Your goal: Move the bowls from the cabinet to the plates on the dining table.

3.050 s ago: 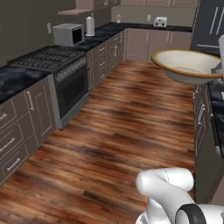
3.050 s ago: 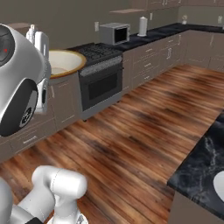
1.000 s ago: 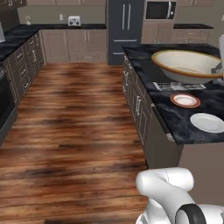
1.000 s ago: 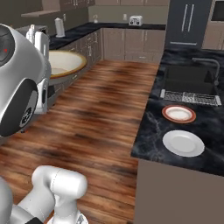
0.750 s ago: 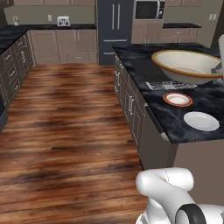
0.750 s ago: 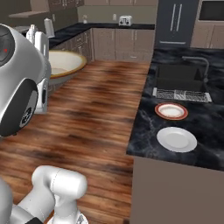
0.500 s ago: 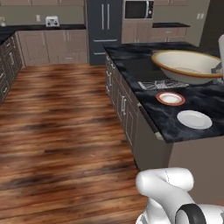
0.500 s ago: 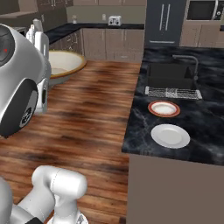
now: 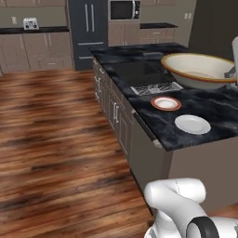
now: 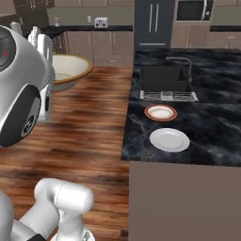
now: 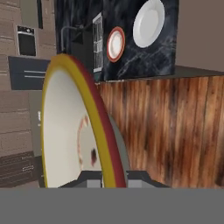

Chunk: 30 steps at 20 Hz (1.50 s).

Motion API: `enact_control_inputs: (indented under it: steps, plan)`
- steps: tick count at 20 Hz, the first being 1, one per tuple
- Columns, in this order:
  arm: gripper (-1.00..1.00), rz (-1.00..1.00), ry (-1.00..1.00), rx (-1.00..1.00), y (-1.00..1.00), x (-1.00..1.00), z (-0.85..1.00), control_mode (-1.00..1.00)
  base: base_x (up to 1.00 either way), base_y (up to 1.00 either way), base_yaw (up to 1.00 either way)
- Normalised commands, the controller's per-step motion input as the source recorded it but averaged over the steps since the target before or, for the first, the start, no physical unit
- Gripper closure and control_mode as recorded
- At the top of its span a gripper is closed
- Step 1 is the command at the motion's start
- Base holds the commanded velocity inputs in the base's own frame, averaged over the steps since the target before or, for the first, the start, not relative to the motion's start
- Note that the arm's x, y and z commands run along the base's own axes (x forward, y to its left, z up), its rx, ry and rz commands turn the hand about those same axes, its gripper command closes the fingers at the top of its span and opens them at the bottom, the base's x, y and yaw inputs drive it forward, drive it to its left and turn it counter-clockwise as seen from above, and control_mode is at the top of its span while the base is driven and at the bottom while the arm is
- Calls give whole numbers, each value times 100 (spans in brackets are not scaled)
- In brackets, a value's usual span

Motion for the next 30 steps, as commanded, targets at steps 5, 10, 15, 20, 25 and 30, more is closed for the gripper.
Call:
enact_control_inputs:
  steps: [5,10,15,20,25,30]
  plan:
    - [100,0,0,0,0,0,0,100,0,0,-25]
    - [100,0,0,0,0,0,0,100,51,0,-6]
    - [100,0,0,0,0,0,0,100,62,-6,0]
    - [100,0,0,0,0,0,0,100,62,-11,0]
    - [100,0,0,0,0,0,0,100,62,-13,1]
    - [100,0,0,0,0,0,0,100,62,-16,3]
